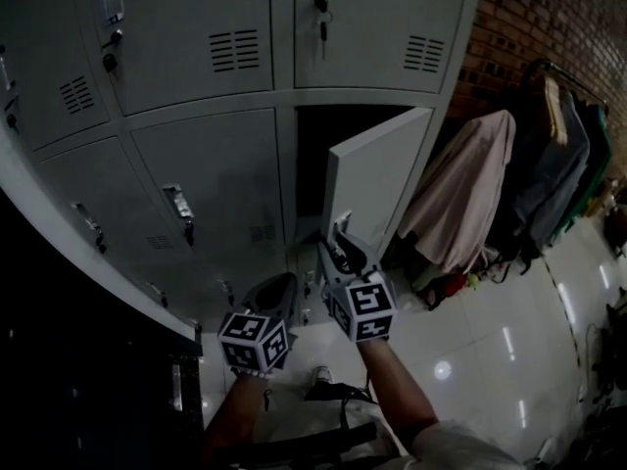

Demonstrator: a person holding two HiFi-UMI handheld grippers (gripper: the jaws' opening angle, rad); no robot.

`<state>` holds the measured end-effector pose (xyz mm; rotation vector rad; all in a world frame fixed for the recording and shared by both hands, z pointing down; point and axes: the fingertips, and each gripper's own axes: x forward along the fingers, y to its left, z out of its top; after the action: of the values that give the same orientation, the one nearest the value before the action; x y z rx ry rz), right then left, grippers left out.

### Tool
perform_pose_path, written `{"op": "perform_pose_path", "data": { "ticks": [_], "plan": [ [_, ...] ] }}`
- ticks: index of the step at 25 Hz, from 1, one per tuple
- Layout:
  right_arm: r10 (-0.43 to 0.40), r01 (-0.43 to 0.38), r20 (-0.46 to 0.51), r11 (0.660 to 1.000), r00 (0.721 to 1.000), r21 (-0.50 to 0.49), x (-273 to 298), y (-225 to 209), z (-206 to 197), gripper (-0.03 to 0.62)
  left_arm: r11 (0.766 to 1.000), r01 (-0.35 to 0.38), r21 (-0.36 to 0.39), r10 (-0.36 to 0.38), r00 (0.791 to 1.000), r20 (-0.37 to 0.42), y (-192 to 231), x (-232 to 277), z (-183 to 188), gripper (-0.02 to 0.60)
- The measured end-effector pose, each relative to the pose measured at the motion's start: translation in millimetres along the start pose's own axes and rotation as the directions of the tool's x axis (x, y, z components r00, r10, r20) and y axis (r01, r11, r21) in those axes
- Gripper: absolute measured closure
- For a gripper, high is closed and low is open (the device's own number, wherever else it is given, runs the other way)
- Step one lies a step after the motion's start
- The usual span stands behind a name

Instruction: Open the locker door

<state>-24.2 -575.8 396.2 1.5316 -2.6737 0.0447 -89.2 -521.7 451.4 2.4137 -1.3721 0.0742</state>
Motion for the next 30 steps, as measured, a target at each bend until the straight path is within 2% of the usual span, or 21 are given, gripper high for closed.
{"op": "perform_pose_path", "data": {
  "ticks": [6, 10, 14, 18, 22, 24, 29, 30],
  "plan": [
    [-0.024, 0.025, -0.035, 1.0, 0.999, 0.013, -25, -9, -8, 0.457, 0.999, 0.034, -0.003, -0.034, 0.999, -0.015, -23, -5, -13, 0.583],
    [-0.05, 0.05, -0.003, 0.998, 0.999, 0.024, -46, -17, -5, 0.43, 0.999, 0.051, 0.019, -0.05, 0.998, -0.034, -37, -6, -16, 0.583],
    [-0.08, 0.081, -0.04, 0.996, 0.996, 0.027, -74, -23, -14, 0.43, 0.995, 0.097, 0.013, -0.097, 0.995, -0.032, -57, 1, -24, 0.583],
    [-0.116, 0.117, -0.014, 0.993, 0.993, 0.035, -99, -37, -11, 0.428, 0.991, 0.134, 0.016, -0.133, 0.99, -0.044, -78, 7, -28, 0.583],
    [-0.165, 0.164, 0.003, 0.985, 0.986, 0.044, -124, -53, -9, 0.439, 0.984, 0.175, 0.027, -0.173, 0.983, -0.056, -98, 13, -30, 0.583],
    [-0.193, 0.193, 0.006, 0.98, 0.981, 0.045, -136, -62, -9, 0.464, 0.981, 0.194, 0.03, -0.192, 0.98, -0.058, -108, 16, -31, 0.583],
    [-0.27, 0.269, 0.005, 0.961, 0.963, 0.065, -164, -88, -13, 0.466, 0.968, 0.248, 0.047, -0.244, 0.967, -0.068, -133, 25, -34, 0.583],
    [-0.284, 0.283, 0.005, 0.957, 0.959, 0.068, -169, -94, -14, 0.494, 0.965, 0.257, 0.05, -0.253, 0.965, -0.07, -137, 27, -34, 0.583]
  ]
}}
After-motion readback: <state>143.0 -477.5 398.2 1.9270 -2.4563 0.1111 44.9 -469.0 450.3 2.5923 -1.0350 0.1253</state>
